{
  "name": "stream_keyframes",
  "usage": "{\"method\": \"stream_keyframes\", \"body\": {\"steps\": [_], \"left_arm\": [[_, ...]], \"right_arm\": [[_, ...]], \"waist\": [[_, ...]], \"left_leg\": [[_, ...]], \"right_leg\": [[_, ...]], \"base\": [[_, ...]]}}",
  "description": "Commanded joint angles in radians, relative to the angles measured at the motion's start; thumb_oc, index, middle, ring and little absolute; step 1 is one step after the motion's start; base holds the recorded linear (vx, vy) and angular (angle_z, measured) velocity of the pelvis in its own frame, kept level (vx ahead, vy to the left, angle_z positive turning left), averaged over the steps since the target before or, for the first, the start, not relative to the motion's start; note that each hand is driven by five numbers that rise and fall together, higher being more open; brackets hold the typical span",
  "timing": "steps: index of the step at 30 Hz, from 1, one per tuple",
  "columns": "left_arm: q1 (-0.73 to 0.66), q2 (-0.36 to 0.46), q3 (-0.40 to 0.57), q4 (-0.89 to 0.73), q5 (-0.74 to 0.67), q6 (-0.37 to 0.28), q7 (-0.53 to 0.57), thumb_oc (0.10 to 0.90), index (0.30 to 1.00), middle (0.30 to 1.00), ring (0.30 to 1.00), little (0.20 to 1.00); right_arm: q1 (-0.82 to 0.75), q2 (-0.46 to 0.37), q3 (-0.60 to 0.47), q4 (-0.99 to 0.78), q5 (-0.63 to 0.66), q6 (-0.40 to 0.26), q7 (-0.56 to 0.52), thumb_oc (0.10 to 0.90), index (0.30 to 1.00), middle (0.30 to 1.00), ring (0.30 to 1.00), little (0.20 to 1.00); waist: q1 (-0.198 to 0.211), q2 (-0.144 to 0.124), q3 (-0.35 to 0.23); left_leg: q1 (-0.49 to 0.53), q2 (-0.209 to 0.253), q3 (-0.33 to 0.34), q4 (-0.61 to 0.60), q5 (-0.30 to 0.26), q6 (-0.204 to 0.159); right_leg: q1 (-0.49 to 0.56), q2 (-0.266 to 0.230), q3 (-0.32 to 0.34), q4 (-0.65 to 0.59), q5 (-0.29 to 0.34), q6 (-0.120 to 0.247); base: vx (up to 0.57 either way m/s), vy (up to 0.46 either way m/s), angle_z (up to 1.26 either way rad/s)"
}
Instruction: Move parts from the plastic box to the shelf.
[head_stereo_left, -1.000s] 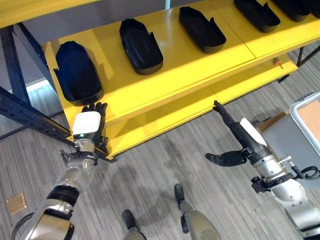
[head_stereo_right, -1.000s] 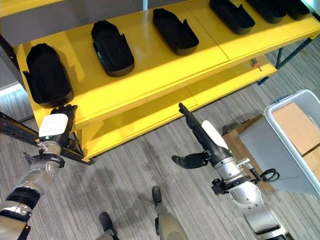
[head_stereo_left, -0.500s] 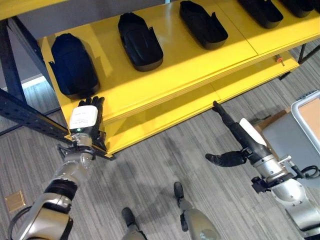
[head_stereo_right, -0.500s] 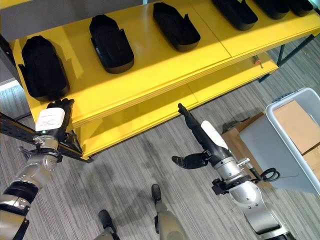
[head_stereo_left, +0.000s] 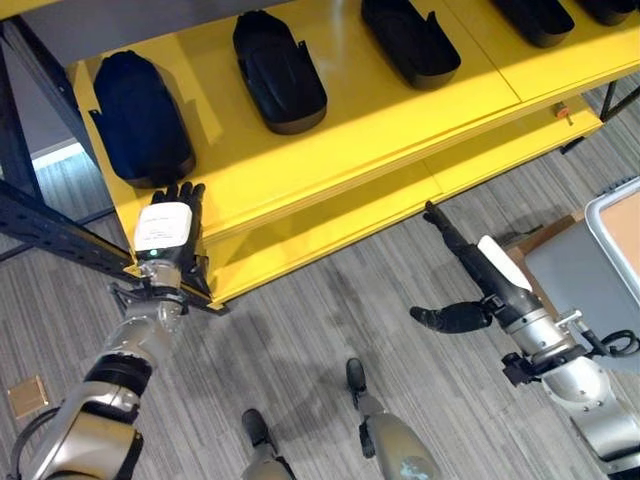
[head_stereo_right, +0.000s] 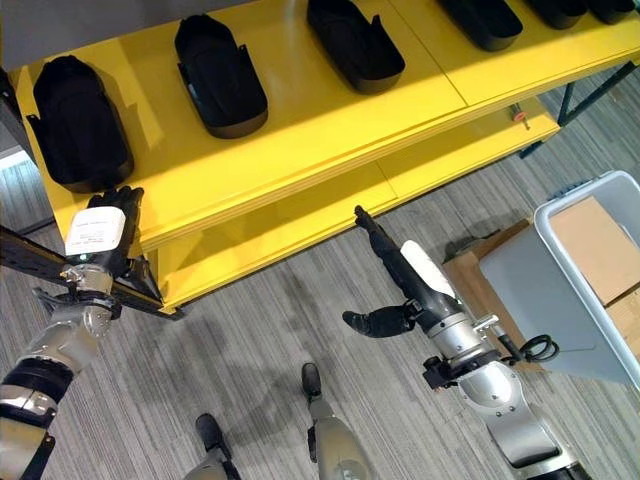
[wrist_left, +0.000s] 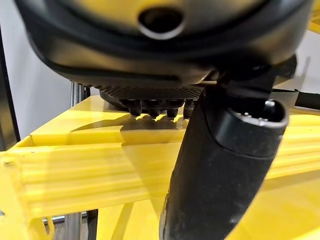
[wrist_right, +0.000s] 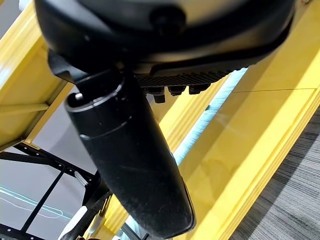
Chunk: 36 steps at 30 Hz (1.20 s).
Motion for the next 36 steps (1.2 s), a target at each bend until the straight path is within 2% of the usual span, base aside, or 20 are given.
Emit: {"method": "stream_keyframes", "body": {"steps": [1, 2, 3, 4, 6, 9, 12, 17, 19, 20, 21, 24, 28, 32, 36], "left_arm": [[0.019, 0.001, 0.099, -0.142, -0.078, -0.052, 0.004, 0.9, 1.0, 1.0, 1.0, 1.0], [0.104, -0.031, 0.164, -0.217, -0.123, -0.072, -0.011, 0.9, 1.0, 1.0, 1.0, 1.0], [0.189, -0.044, 0.204, -0.328, -0.109, -0.093, -0.02, 0.9, 1.0, 1.0, 1.0, 1.0], [0.207, -0.045, 0.217, -0.345, -0.107, -0.088, -0.027, 0.9, 1.0, 1.0, 1.0, 1.0], [0.336, -0.08, 0.278, -0.464, -0.152, -0.13, -0.072, 0.9, 1.0, 1.0, 1.0, 1.0], [0.518, -0.085, 0.343, -0.65, -0.214, -0.207, -0.15, 0.9, 1.0, 1.0, 1.0, 1.0], [0.59, -0.08, 0.358, -0.718, -0.261, -0.23, -0.195, 0.9, 1.0, 1.0, 1.0, 1.0], [0.697, -0.089, 0.351, -0.808, -0.419, -0.287, -0.264, 0.9, 1.0, 1.0, 1.0, 1.0], [0.719, -0.11, 0.335, -0.829, -0.544, -0.311, -0.289, 0.9, 1.0, 1.0, 1.0, 1.0], [0.719, -0.11, 0.335, -0.829, -0.544, -0.311, -0.289, 0.9, 1.0, 1.0, 1.0, 1.0], [0.74, -0.147, 0.308, -0.838, -0.752, -0.335, -0.354, 0.9, 1.0, 1.0, 1.0, 1.0], [0.76, -0.194, 0.262, -0.84, -0.987, -0.32, -0.439, 0.9, 1.0, 1.0, 1.0, 1.0], [0.778, -0.231, 0.193, -0.847, -1.199, -0.286, -0.511, 0.9, 1.0, 1.0, 1.0, 1.0], [0.79, -0.241, 0.153, -0.841, -1.288, -0.262, -0.544, 0.9, 1.0, 1.0, 1.0, 1.0], [0.791, -0.245, 0.128, -0.82, -1.302, -0.251, -0.549, 0.9, 1.0, 1.0, 1.0, 1.0]], "right_arm": [[-0.057, -0.005, -0.063, -0.099, 0.024, -0.085, -0.044, 0.9, 1.0, 1.0, 1.0, 1.0], [-0.05, 0.001, -0.076, -0.094, 0.021, -0.082, -0.046, 0.9, 1.0, 1.0, 1.0, 1.0], [-0.044, 0.012, -0.092, -0.086, 0.019, -0.075, -0.044, 0.9, 1.0, 1.0, 1.0, 1.0], [-0.044, 0.011, -0.086, -0.087, 0.019, -0.075, -0.044, 0.9, 1.0, 1.0, 1.0, 1.0], [-0.047, 0.024, -0.104, -0.073, 0.017, -0.067, -0.041, 0.9, 1.0, 1.0, 1.0, 1.0], [-0.057, 0.033, -0.115, -0.059, 0.02, -0.062, -0.032, 0.9, 1.0, 1.0, 1.0, 1.0], [-0.064, 0.034, -0.113, -0.058, 0.026, -0.064, -0.027, 0.9, 1.0, 1.0, 1.0, 1.0], [-0.043, 0.026, -0.109, -0.065, 0.039, -0.073, -0.005, 0.9, 1.0, 1.0, 1.0, 1.0], [-0.034, 0.03, -0.103, -0.06, 0.051, -0.075, 0.0, 0.9, 1.0, 1.0, 1.0, 1.0], [-0.034, 0.03, -0.103, -0.06, 0.051, -0.075, 0.0, 0.9, 1.0, 1.0, 1.0, 1.0], [-0.016, 0.042, -0.094, -0.046, 0.077, -0.079, 0.006, 0.9, 1.0, 1.0, 1.0, 1.0], [0.02, 0.053, -0.086, -0.034, 0.106, -0.082, 0.018, 0.9, 1.0, 1.0, 1.0, 1.0], [0.082, 0.08, -0.077, -0.015, 0.155, -0.078, 0.032, 0.9, 1.0, 1.0, 1.0, 1.0], [0.127, 0.099, -0.067, -0.018, 0.214, -0.08, 0.052, 0.9, 1.0, 1.0, 1.0, 1.0], [0.142, 0.12, -0.037, -0.008, 0.299, -0.074, 0.077, 0.9, 1.0, 1.0, 1.0, 1.0]], "waist": [[-0.003, -0.024, -0.028], [0.003, -0.023, -0.03], [0.014, -0.02, -0.031], [0.009, -0.02, -0.034], [0.023, -0.015, -0.035], [0.043, -0.003, -0.052], [0.048, 0.002, -0.063], [0.057, 0.015, -0.096], [0.062, 0.019, -0.107], [0.062, 0.019, -0.107], [0.063, 0.024, -0.121], [0.067, 0.029, -0.149], [0.069, 0.043, -0.197], [0.065, 0.049, -0.227], [0.062, 0.05, -0.256]], "left_leg": [[0.076, -0.001, -0.063, 0.0, 0.003, 0.007], [0.077, -0.003, -0.065, -0.002, 0.008, 0.009], [0.078, -0.005, -0.071, -0.003, 0.004, 0.012], [0.08, -0.005, -0.07, -0.003, 0.003, 0.012], [0.085, -0.009, -0.076, -0.004, -0.001, 0.015], [0.097, -0.014, -0.085, -0.004, -0.011, 0.02], [0.108, -0.017, -0.09, -0.004, -0.017, 0.023], [0.133, -0.024, -0.113, -0.004, -0.029, 0.027], [0.141, -0.03, -0.121, -0.004, -0.031, 0.029], [0.141, -0.03, -0.121, -0.004, -0.031, 0.029], [0.155, -0.035, -0.133, -0.004, -0.038, 0.032], [0.156, -0.043, -0.148, -0.004, -0.032, 0.038], [0.163, -0.058, -0.178, -0.004, -0.037, 0.046], [0.163, -0.068, -0.202, -0.004, -0.041, 0.05], [0.16, -0.077, -0.218, -0.004, -0.043, 0.053]], "right_leg": [[0.086, -0.055, -0.034, 0.053, -0.122, 0.062], [0.088, -0.057, -0.035, 0.053, -0.121, 0.06], [0.091, -0.059, -0.036, 0.052, -0.122, 0.057], [0.093, -0.059, -0.036, 0.051, -0.122, 0.057], [0.103, -0.061, -0.041, 0.051, -0.125, 0.056], [0.127, -0.068, -0.047, 0.05, -0.131, 0.054], [0.142, -0.07, -0.053, 0.052, -0.134, 0.055], [0.183, -0.083, -0.078, 0.053, -0.142, 0.059], [0.198, -0.087, -0.089, 0.054, -0.144, 0.06], [0.198, -0.087, -0.089, 0.054, -0.144, 0.06], [0.22, -0.093, -0.105, 0.058, -0.152, 0.065], [0.232, -0.101, -0.121, 0.06, -0.151, 0.067], [0.26, -0.118, -0.153, 0.065, -0.154, 0.079], [0.276, -0.13, -0.171, 0.068, -0.156, 0.087], [0.284, -0.138, -0.183, 0.064, -0.149, 0.095]], "base": [[0.0, 0.0, 0.0], [0.0, 0.0, 0.0], [0.0, 0.0, 0.0], [0.02, -0.007, -0.03], [0.0, 0.0, 0.0], [0.02, -0.01, 0.06], [0.02, -0.01, 0.12], [0.03, -0.011, 0.13], [0.01, -0.005, 0.19], [0.02, -0.004, 0.2], [0.0, -0.005, 0.23], [-0.01, -0.007, 0.19], [-0.03, 0.016, 0.23], [-0.07, 0.033, 0.18], [-0.08, 0.031, 0.18]]}}
